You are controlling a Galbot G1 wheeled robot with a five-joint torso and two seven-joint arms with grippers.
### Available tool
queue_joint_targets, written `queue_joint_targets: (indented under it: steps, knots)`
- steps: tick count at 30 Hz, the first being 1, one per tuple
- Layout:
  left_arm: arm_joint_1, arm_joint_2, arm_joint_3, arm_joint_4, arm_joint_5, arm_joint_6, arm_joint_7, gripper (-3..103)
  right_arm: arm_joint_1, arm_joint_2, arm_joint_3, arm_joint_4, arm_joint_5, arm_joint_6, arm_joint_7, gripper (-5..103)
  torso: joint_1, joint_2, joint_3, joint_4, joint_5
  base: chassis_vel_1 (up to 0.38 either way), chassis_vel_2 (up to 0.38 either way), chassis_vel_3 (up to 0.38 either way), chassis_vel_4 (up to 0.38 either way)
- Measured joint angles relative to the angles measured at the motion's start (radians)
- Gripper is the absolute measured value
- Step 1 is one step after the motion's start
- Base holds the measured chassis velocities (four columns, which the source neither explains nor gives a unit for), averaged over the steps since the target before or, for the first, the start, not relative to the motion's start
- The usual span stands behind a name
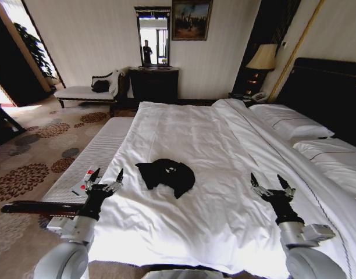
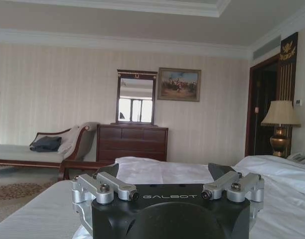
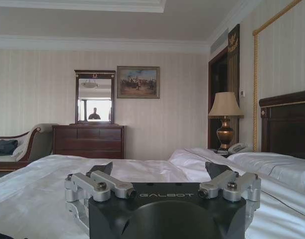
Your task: Fold the clothes on the bed.
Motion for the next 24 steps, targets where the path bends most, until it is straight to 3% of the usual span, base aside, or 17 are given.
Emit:
queue_joint_targets:
  steps: [2, 3, 5, 6, 9, 11, 12, 14, 17, 21, 24]
  knots:
    - [-0.076, 0.064, 0.003, 0.081, -0.012, 0.029, 0.000, 100, 0.010, 0.000, -0.016, -0.013, -0.006, 0.010, 0.005, 100, 0.000, 0.000, 0.000, 0.0001, 0.0000, 0.000, 0.000, 0.000, 0.000]
    - [-0.076, 0.064, 0.003, 0.081, -0.012, 0.029, 0.000, 100, 0.010, 0.000, -0.016, -0.013, -0.006, 0.010, 0.005, 100, 0.000, 0.000, 0.000, 0.0001, 0.0000, 0.000, 0.000, 0.000, 0.000]
    - [-0.165, 0.136, 0.026, 0.164, -0.074, 0.087, -0.009, 100, 0.022, 0.001, -0.032, -0.031, -0.011, 0.017, 0.007, 100, 0.000, 0.000, 0.000, 0.0001, -0.0002, 0.000, 0.000, 0.000, 0.000]
    - [-0.165, 0.136, 0.026, 0.164, -0.074, 0.087, -0.009, 100, 0.022, 0.001, -0.032, -0.031, -0.011, 0.017, 0.007, 100, 0.000, 0.000, 0.000, 0.0001, -0.0002, 0.000, 0.000, 0.000, 0.000]
    - [-0.249, 0.230, 0.054, 0.239, -0.178, 0.191, -0.036, 100, 0.054, -0.011, -0.062, -0.061, -0.012, 0.018, 0.014, 100, 0.000, 0.000, 0.000, -0.0006, -0.0003, 0.000, 0.000, 0.000, 0.000]
    - [-0.286, 0.309, 0.064, 0.283, -0.242, 0.258, -0.041, 100, 0.094, -0.029, -0.093, -0.092, -0.011, 0.016, 0.016, 100, 0.000, 0.000, 0.000, 0.0007, 0.0002, 0.000, 0.000, 0.000, 0.000]
    - [-0.286, 0.309, 0.064, 0.283, -0.242, 0.258, -0.041, 100, 0.094, -0.029, -0.093, -0.092, -0.011, 0.016, 0.016, 100, 0.000, 0.000, 0.000, 0.0007, 0.0002, 0.000, 0.000, 0.000, 0.000]
    - [-0.312, 0.376, 0.072, 0.328, -0.270, 0.295, -0.029, 100, 0.128, -0.044, -0.117, -0.121, -0.009, 0.013, 0.016, 100, 0.000, 0.000, 0.000, 0.0003, 0.0003, 0.000, 0.000, 0.000, 0.000]
    - [-0.338, 0.429, 0.086, 0.377, -0.259, 0.300, 0.005, 100, 0.159, -0.057, -0.135, -0.148, -0.008, 0.012, 0.016, 100, 0.000, 0.000, 0.000, 0.0007, 0.0003, 0.000, 0.000, 0.000, 0.000]
    - [-0.416, 0.492, 0.181, 0.464, -0.168, 0.239, 0.077, 100, 0.196, -0.071, -0.146, -0.190, -0.006, 0.012, 0.016, 100, 0.000, 0.000, 0.000, 0.0001, 0.0001, 0.000, 0.000, 0.000, 0.000]
    - [-0.456, 0.513, 0.246, 0.485, -0.131, 0.209, 0.095, 100, 0.208, -0.072, -0.147, -0.202, -0.003, 0.013, 0.017, 100, 0.000, 0.000, 0.000, -0.0005, 0.0001, 0.000, 0.000, 0.000, 0.000]
